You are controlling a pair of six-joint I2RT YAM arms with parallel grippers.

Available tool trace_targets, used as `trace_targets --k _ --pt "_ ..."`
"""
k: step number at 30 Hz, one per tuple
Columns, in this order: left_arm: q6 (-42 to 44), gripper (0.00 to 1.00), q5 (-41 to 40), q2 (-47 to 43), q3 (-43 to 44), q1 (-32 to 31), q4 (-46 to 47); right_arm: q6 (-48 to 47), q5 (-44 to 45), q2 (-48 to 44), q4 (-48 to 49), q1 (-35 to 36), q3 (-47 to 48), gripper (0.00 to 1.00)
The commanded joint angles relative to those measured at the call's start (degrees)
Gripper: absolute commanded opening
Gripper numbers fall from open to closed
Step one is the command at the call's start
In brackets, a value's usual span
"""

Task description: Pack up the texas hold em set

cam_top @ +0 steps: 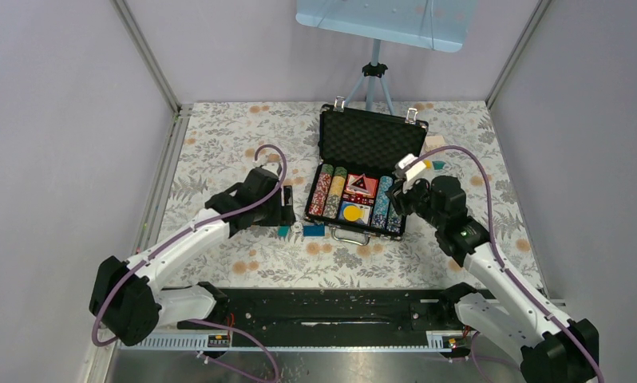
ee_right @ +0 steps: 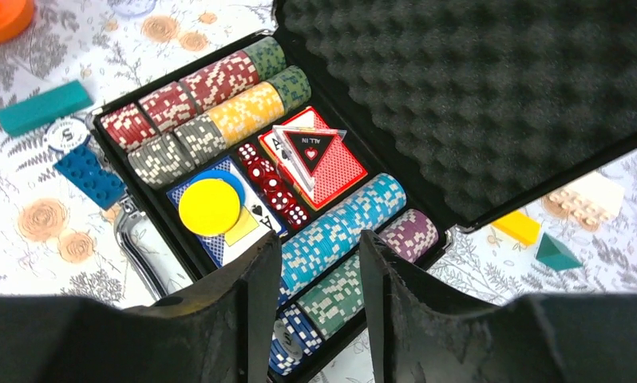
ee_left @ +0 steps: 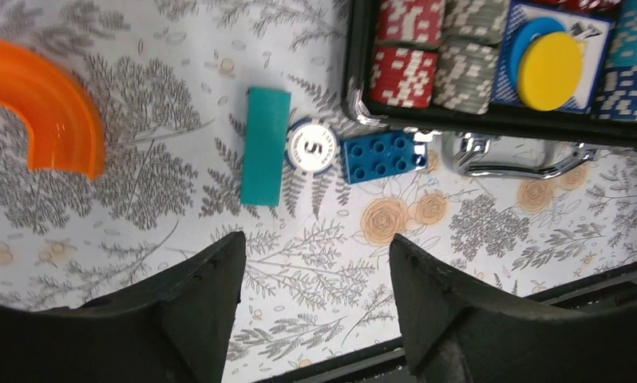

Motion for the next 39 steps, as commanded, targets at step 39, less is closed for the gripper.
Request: trace_targets --k 39 --pt "-6.4 0.56 0.9 18.0 -8.9 1.8 23.8 15.9 6.9 1.4 -7.2 -0.1 3.4 0.45"
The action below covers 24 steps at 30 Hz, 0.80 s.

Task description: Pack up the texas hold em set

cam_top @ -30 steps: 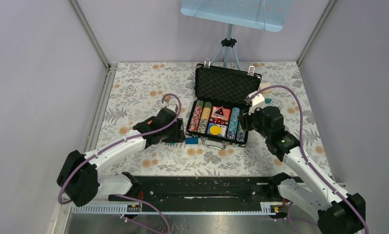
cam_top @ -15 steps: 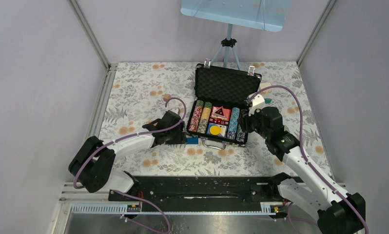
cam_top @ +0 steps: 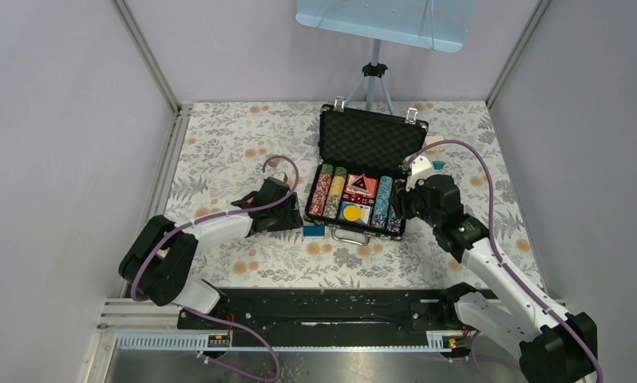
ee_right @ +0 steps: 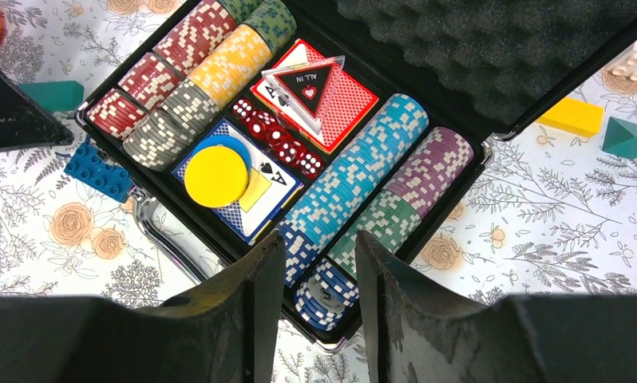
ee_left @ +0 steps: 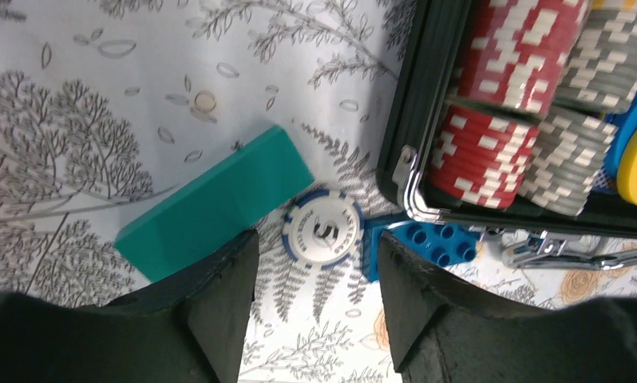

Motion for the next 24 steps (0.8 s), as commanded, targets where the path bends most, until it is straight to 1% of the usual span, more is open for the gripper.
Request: trace_targets --k 1,9,16,24 --pt "1.8 0.56 -1.3 3.6 2.6 0.3 -0.4 0.5 0.3 0.0 0.2 -0.1 2.4 0.45" --pt "2.7 0.52 -4.7 7.2 4.5 -0.5 -2.1 0.5 0.3 0.4 0.0 -0.1 2.3 0.45" --pt "2.5 0.51 -12.0 10.2 7.4 -5.6 -6.9 0.5 0.2 0.6 0.1 -0.1 2.1 0.45" --pt "0.0 0.48 -13.4 11.6 6.2 -9.9 -7.8 0.5 -0.2 1.1 0.1 -0.1 2.0 0.45"
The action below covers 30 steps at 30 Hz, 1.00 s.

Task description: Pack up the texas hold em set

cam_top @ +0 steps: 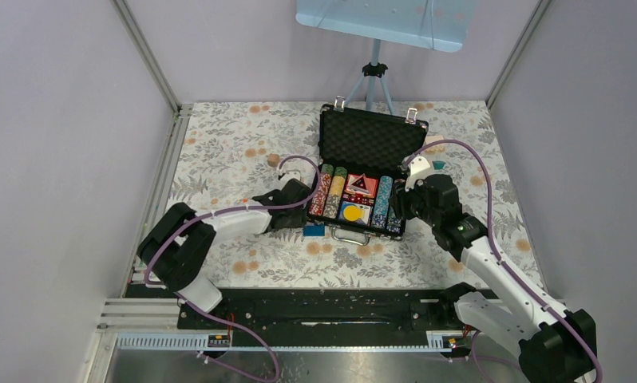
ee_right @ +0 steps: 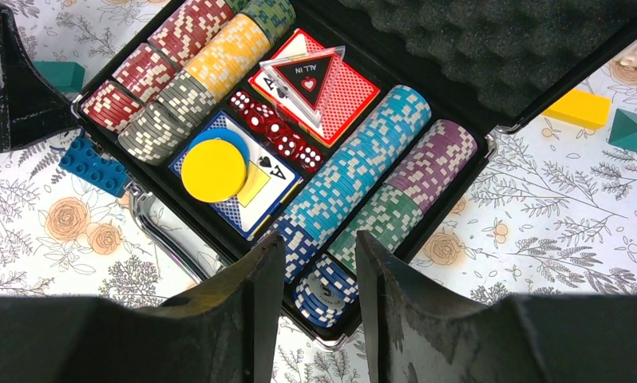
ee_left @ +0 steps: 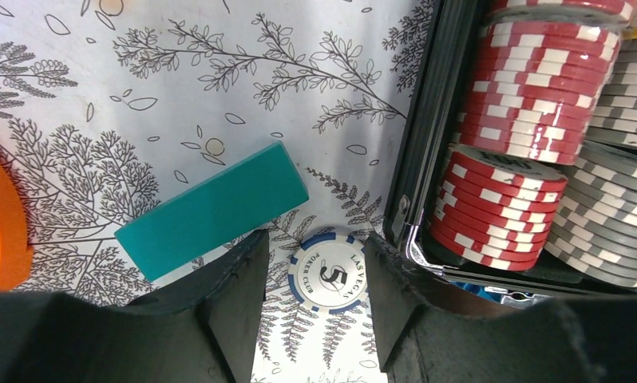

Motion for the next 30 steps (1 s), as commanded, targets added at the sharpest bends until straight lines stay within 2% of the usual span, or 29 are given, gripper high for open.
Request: trace_targets --k 1,11,25,28,30 --pt "-2.6 0.47 1.0 3.5 -1.8 -3.4 -3.7 0.5 -0.2 0.5 0.7 -0.1 2.0 0.45" --pt "-5.6 0.45 2.6 1.9 -3.8 -7.6 -7.0 0.4 -0.5 0.9 0.8 -0.1 2.0 0.45" --pt "-6.2 0.45 4.5 2.8 -4.6 -7.8 -8.8 0.4 -0.7 1.0 0.8 -0.1 1.9 0.45" --pt "-5.8 0.52 4.0 2.8 -4.1 -8.0 -10.0 0.3 -0.8 1.0 0.7 -0.1 1.8 0.45" --pt "-5.4 0.53 3.5 2.6 -3.9 -8.1 -10.6 0.4 -0.8 1.0 0.7 -0.1 1.8 0.45"
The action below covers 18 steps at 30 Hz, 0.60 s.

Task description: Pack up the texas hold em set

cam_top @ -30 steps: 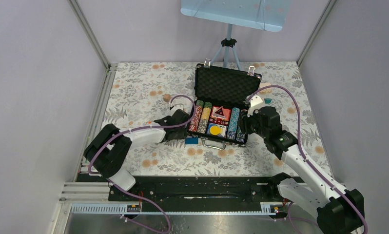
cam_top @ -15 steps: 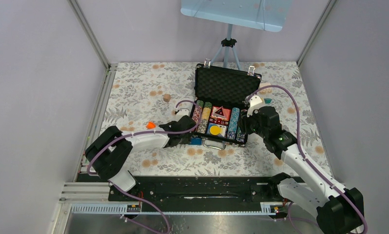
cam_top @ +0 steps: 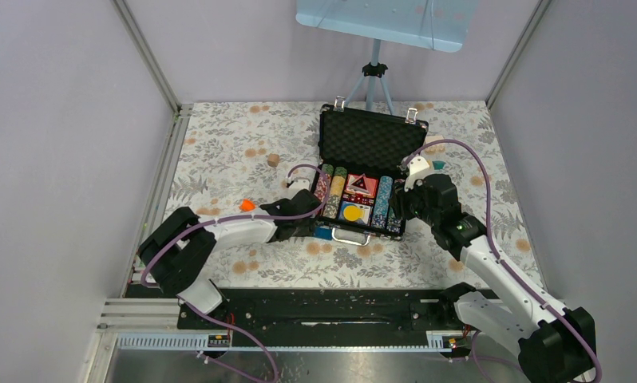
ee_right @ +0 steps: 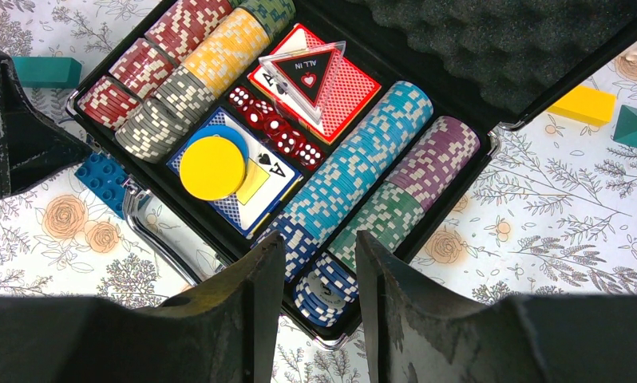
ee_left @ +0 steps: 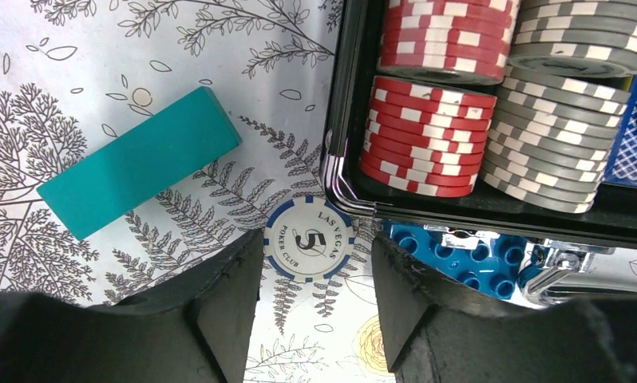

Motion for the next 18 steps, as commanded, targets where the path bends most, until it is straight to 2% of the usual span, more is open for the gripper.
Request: trace_targets --k 1,9,18 --pt "-1.2 0.53 6.9 3.2 -2.6 -1.0 -10.6 0.4 -0.8 0.3 0.8 -0.1 1.8 0.45" --pt "-1.4 0.44 7.0 3.8 -3.0 -1.2 -10.8 0.4 -0.8 0.3 0.9 -0.1 1.8 0.45" --pt "-1.3 0.4 6.2 2.9 -2.5 -1.2 -11.5 0.3 -0.8 0.3 0.8 -0.1 1.9 0.45"
